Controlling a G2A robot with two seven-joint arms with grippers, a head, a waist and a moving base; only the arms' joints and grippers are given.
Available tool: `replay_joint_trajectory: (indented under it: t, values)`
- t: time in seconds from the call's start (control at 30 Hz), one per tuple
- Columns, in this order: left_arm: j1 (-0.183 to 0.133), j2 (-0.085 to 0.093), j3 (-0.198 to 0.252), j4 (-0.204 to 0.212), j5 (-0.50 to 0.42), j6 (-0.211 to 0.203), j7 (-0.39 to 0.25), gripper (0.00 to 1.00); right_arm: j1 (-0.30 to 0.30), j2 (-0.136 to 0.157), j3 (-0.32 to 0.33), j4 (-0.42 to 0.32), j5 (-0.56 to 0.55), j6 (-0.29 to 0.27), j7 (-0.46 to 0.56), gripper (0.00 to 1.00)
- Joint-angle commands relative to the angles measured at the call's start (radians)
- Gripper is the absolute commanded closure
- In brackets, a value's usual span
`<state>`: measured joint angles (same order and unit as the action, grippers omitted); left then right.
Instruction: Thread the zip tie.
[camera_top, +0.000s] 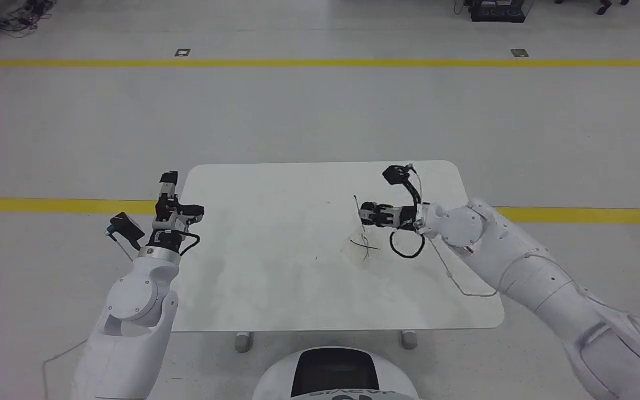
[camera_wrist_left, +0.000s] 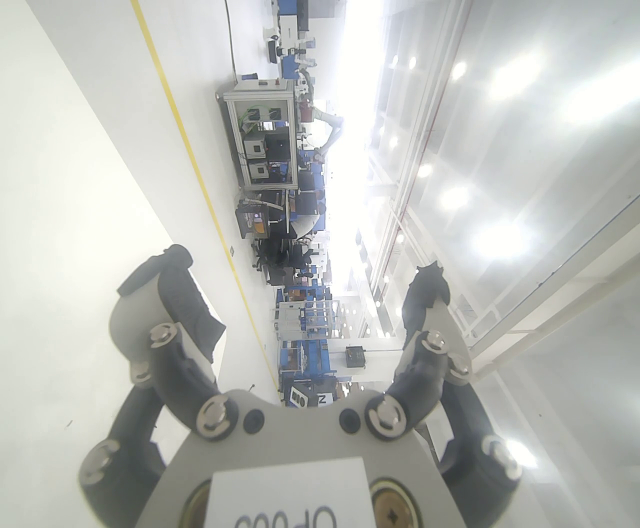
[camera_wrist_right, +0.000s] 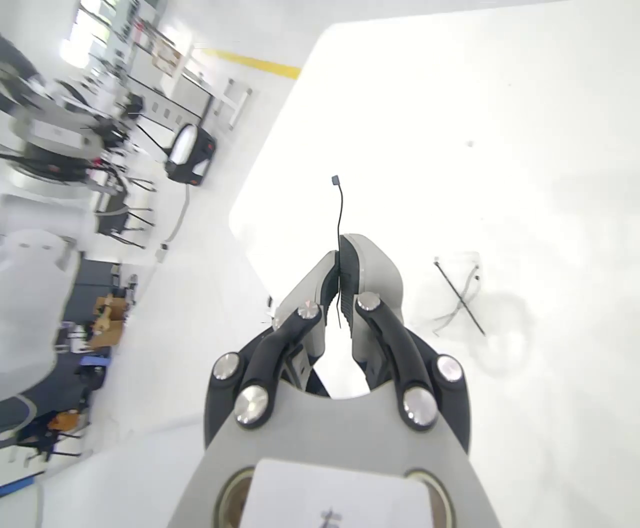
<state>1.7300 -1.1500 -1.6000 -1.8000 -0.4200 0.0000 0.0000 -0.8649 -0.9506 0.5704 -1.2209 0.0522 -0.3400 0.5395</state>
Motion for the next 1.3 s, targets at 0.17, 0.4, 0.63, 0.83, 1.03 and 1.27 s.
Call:
replay_joint_trajectory:
  t: [0.17, 0.4, 0.63, 0.83, 1.03, 1.27]
  values:
    - [0.000, 0.000, 0.000, 0.000, 0.000, 0.000, 0.000, 0.00, -0.126, 0.025, 0.121, -0.079, 0.148, 0.000, -0.019, 1.00]
    - [0.000, 0.000, 0.000, 0.000, 0.000, 0.000, 0.000, 0.00, -0.204, 0.029, 0.211, -0.108, 0.275, 0.000, 0.004, 1.00]
    - [0.000, 0.000, 0.000, 0.000, 0.000, 0.000, 0.000, 0.00, -0.204, 0.029, 0.211, -0.108, 0.275, 0.000, 0.004, 1.00]
    - [0.040, 0.001, 0.048, -0.121, 0.226, -0.083, -0.003, 0.00, -0.244, 0.027, 0.236, -0.114, 0.312, 0.000, 0.000, 1.00]
    - [0.100, -0.002, 0.173, -0.209, 0.545, -0.108, 0.018, 0.00, -0.300, 0.025, 0.277, -0.103, 0.392, 0.000, 0.021, 1.00]
    - [0.102, -0.003, 0.188, -0.210, 0.555, -0.113, 0.026, 0.00, -0.304, 0.024, 0.282, -0.100, 0.400, 0.000, 0.027, 1.00]
